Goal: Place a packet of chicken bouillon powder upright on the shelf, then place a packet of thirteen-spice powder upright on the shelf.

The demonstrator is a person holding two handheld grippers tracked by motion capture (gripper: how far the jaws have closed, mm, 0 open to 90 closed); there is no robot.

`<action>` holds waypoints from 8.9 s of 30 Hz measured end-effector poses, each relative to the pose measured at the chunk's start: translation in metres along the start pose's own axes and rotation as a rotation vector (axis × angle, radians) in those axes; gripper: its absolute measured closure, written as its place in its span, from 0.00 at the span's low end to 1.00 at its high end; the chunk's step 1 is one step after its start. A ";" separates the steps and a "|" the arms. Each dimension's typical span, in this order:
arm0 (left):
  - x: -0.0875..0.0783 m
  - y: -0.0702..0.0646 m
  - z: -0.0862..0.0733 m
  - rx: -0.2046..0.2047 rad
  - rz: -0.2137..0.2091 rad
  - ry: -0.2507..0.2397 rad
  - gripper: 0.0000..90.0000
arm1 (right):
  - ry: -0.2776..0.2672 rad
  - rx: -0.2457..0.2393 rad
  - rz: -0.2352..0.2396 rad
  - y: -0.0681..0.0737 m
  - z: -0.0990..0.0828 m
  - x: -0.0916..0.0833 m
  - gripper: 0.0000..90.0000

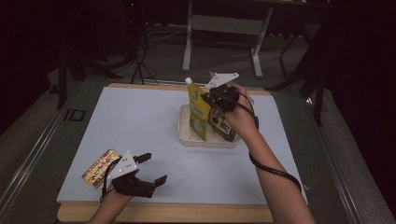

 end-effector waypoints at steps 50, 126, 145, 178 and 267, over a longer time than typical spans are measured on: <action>-0.014 -0.008 0.013 0.031 -0.066 0.090 0.03 | -0.350 0.275 0.172 0.049 -0.062 -0.095 0.16; -0.058 0.149 -0.106 -0.175 0.295 0.731 0.21 | -0.344 0.241 0.253 0.112 -0.143 -0.107 0.11; -0.058 0.134 -0.071 -0.176 0.253 0.608 0.36 | -0.283 0.204 0.239 0.112 -0.149 -0.096 0.16; -0.005 0.010 0.029 0.060 -0.031 0.287 0.36 | -0.332 0.243 0.218 0.110 -0.125 -0.093 0.16; 0.003 0.013 0.031 0.052 0.185 -0.063 0.08 | -0.302 0.516 -0.025 0.107 -0.025 -0.029 0.75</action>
Point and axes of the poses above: each handheld gripper's, and its own axes: x roughly forward along the jaws, z roughly out of its top, y roughly to its left, the point moved 8 cm from there along x, roughly forward along the jaws, and after that the axes turned 10 degrees about y, right-handed, at the moved point
